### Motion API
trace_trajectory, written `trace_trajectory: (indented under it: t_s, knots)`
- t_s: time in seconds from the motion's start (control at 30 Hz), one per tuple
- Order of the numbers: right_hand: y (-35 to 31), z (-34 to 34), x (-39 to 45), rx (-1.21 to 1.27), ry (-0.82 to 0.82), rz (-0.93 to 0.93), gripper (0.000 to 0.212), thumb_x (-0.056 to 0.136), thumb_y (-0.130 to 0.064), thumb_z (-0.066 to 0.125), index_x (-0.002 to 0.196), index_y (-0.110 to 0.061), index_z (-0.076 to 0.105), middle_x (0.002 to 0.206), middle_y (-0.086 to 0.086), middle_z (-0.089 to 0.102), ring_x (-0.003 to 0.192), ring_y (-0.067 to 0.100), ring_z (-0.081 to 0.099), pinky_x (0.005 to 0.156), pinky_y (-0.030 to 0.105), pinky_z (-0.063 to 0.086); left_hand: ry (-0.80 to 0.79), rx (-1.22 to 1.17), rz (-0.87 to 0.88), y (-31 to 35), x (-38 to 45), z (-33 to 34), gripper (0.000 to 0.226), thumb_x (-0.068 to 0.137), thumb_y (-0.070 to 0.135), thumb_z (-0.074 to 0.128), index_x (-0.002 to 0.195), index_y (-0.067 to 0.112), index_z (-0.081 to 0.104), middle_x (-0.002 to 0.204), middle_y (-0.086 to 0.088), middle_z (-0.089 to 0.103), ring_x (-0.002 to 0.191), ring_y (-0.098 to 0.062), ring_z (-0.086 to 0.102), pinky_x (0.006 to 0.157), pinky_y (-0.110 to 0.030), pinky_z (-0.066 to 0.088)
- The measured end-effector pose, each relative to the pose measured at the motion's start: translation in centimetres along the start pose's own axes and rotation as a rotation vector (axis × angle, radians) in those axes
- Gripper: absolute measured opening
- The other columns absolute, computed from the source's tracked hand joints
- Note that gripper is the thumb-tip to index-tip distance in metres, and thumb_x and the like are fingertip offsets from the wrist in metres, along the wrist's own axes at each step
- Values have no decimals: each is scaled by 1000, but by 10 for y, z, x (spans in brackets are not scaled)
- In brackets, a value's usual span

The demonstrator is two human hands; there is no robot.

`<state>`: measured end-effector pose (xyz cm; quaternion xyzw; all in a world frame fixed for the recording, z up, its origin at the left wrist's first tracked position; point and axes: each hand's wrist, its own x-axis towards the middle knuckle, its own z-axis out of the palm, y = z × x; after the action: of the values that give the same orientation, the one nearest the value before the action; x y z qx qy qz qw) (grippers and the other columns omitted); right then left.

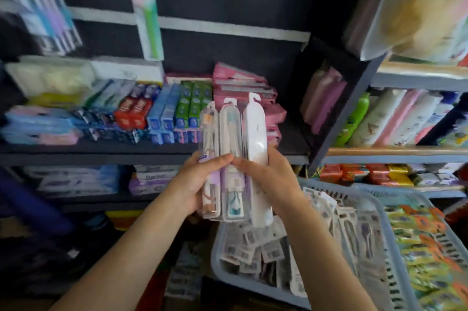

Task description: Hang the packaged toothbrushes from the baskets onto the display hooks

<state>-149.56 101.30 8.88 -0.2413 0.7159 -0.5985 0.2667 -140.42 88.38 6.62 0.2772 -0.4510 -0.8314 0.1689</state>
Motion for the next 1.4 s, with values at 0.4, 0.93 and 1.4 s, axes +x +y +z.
trace_trajectory:
  t_s: [0.4,0.93,1.4]
  knots:
    - [-128,234,64,-118,-291,-259,10,87,-22,79,94,-21,72,85,-5,76,71,0,70,62,17,54,245,-108,303,175,-33,-184,61,68,23,80,125,5,66,96,-16,77,79,-27,75,66,-41,62]
    - [-183,347,110,-79,-472,-310,37,82,-29,83,113,-17,68,96,-5,77,91,13,73,84,37,57,245,-173,421,266,-42,-278,37,85,19,74,120,13,69,95,-16,77,75,-28,76,58,-40,61]
    - [-209,359,131,311,-406,-259,32,106,-31,50,125,-8,61,104,17,75,82,26,71,68,36,55,238,-224,395,278,-31,-288,52,74,25,79,124,16,67,91,-9,78,73,-24,75,55,-38,60]
